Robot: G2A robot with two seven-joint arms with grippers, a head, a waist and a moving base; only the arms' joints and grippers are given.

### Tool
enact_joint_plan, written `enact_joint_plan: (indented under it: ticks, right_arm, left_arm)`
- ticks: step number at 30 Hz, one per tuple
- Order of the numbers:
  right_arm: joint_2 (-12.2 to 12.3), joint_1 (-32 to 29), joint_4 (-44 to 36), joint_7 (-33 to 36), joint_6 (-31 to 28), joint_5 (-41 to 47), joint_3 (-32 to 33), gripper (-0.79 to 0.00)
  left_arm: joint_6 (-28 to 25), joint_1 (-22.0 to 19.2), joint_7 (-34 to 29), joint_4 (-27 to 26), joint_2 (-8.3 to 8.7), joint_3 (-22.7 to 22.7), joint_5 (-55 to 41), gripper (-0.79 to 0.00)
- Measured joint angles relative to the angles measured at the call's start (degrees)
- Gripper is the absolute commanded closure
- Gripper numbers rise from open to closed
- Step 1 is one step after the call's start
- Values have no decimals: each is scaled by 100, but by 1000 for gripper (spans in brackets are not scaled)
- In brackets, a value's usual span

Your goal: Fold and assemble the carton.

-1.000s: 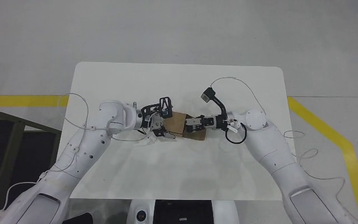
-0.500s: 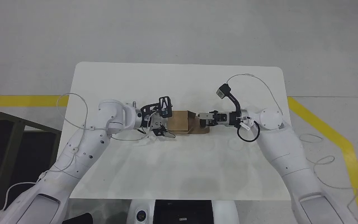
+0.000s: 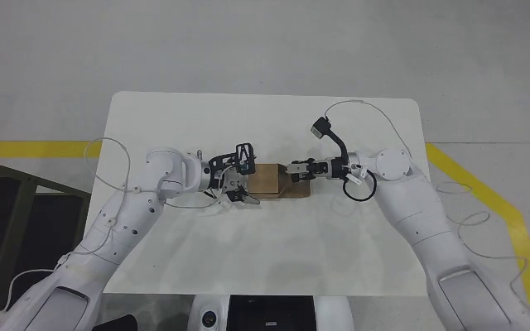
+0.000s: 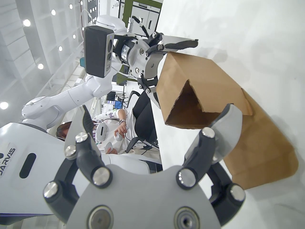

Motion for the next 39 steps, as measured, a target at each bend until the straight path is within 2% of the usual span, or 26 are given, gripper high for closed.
enact_joint_plan:
  ticks: [14, 23, 39]
  right_arm:
    - [49, 190, -47, 254, 253, 271, -652, -785]
    - [0, 23, 198, 22, 22, 718, -739, -785]
    - [-69, -169, -132, -160, 125, 658, -785, -785]
  left_arm:
    - [-4, -2, 10, -10, 1, -17, 23, -785]
    - [24, 11, 10, -39, -4, -8, 26, -785]
    - [48, 34, -1, -66, -9, 1, 63, -785]
